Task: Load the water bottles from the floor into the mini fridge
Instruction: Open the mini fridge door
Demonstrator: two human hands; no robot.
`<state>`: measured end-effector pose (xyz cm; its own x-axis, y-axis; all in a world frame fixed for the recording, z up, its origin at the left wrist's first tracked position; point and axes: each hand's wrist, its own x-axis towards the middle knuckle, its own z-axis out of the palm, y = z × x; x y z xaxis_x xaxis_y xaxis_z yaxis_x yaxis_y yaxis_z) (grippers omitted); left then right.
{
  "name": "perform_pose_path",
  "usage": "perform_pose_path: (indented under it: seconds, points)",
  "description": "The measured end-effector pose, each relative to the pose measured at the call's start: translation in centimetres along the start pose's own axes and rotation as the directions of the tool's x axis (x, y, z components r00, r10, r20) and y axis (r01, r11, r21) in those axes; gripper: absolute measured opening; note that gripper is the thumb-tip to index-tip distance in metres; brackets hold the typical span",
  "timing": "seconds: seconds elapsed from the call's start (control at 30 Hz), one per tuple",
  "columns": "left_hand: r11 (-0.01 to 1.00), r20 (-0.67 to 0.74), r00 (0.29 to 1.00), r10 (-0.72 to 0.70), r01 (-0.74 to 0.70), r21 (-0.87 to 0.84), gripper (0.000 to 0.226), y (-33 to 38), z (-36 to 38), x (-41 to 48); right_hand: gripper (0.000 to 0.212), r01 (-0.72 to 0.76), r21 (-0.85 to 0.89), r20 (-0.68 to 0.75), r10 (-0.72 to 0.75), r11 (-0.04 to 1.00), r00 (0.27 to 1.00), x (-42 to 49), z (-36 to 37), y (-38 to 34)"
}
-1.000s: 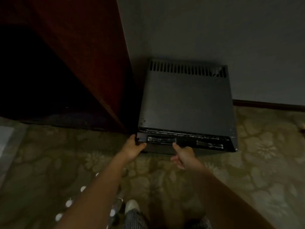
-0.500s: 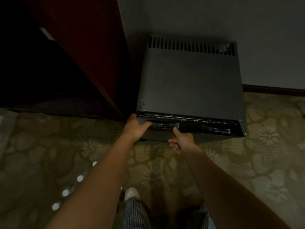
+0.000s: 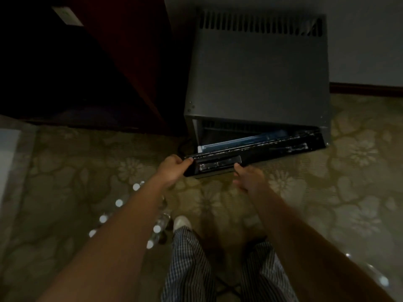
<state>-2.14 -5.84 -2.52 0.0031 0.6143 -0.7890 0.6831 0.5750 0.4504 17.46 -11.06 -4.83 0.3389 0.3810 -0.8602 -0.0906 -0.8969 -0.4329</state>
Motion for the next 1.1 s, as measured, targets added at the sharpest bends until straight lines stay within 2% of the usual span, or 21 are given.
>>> perform_pose_path:
  seconds: [0.07, 0.1, 0.17, 0.23, 0.3, 0.4, 0.47, 0.57, 0.67, 0.77, 0.93, 1.1]
  points:
    - [0.999, 0.067, 0.997, -0.05, 0.05, -0.007, 0.039, -1.0, 0.3, -1.1, 0.042, -0.053, -0.054, -0.031, 0.051, 0.997, 0.998, -0.5, -0.3, 0.9]
    - [0.997, 0.122, 0.989, -0.082, 0.082, 0.003, 0.038, -1.4, 0.6, -1.8, 0.043, -0.03, -0.135, -0.067, 0.021, 0.99, 0.998, -1.0, -0.6, 1.7]
    - [0.989, 0.223, 0.965, -0.14, 0.125, 0.078, 0.042, -1.8, 1.6, -2.8, 0.036, -0.048, 0.05, -0.117, 0.054, 0.998, 0.992, -2.4, -1.3, 3.3]
    - [0.966, 0.252, 0.955, -0.156, 0.095, 0.239, 0.047, -1.6, 3.2, -3.9, 0.027, -0.035, 0.033, -0.183, 0.04, 0.999, 0.982, -4.0, -1.9, 5.1]
    - [0.939, 0.25, 0.964, -0.091, 0.0, 0.344, 0.049, -0.7, 5.3, -4.7, 0.026, 0.01, -0.016, -0.182, -0.012, 1.0, 0.983, -5.1, -2.6, 6.7]
    - [0.963, 0.34, 0.94, 0.039, -0.126, 0.237, 0.048, 1.7, 9.6, -6.4, 0.029, 0.127, -0.055, -0.181, -0.135, 0.99, 0.974, -5.8, -4.8, 9.0]
    - [0.961, 0.392, 0.914, 0.102, -0.192, 0.198, 0.049, 3.1, 13.1, -7.0, 0.032, 0.142, -0.108, -0.191, -0.161, 0.984, 0.968, -5.9, -6.6, 10.4]
    - [0.959, 0.354, 0.925, 0.142, -0.217, 0.184, 0.042, 3.8, 17.2, -7.3, 0.039, 0.155, -0.193, -0.179, -0.191, 0.969, 0.965, -6.1, -8.4, 11.8]
    - [0.981, 0.271, 0.953, 0.132, -0.166, 0.104, 0.025, 4.5, 20.7, -8.0, 0.048, 0.189, -0.228, -0.153, -0.227, 0.955, 0.962, -5.7, -11.2, 13.7]
    - [0.986, 0.256, 0.958, 0.129, -0.152, 0.073, 0.023, 5.3, 22.9, -9.3, 0.052, 0.199, -0.273, -0.147, -0.246, 0.941, 0.958, -5.5, -13.7, 15.3]
    - [0.998, 0.227, 0.972, 0.066, -0.07, 0.008, 0.014, 5.9, 27.6, -11.0, 0.048, 0.197, -0.336, -0.15, -0.259, 0.921, 0.954, -4.4, -18.9, 17.4]
    - [0.983, 0.202, 0.975, -0.088, 0.118, -0.141, 0.019, 7.8, 32.8, -12.1, 0.035, 0.23, -0.373, -0.134, -0.298, 0.899, 0.945, -3.1, -25.3, 17.8]
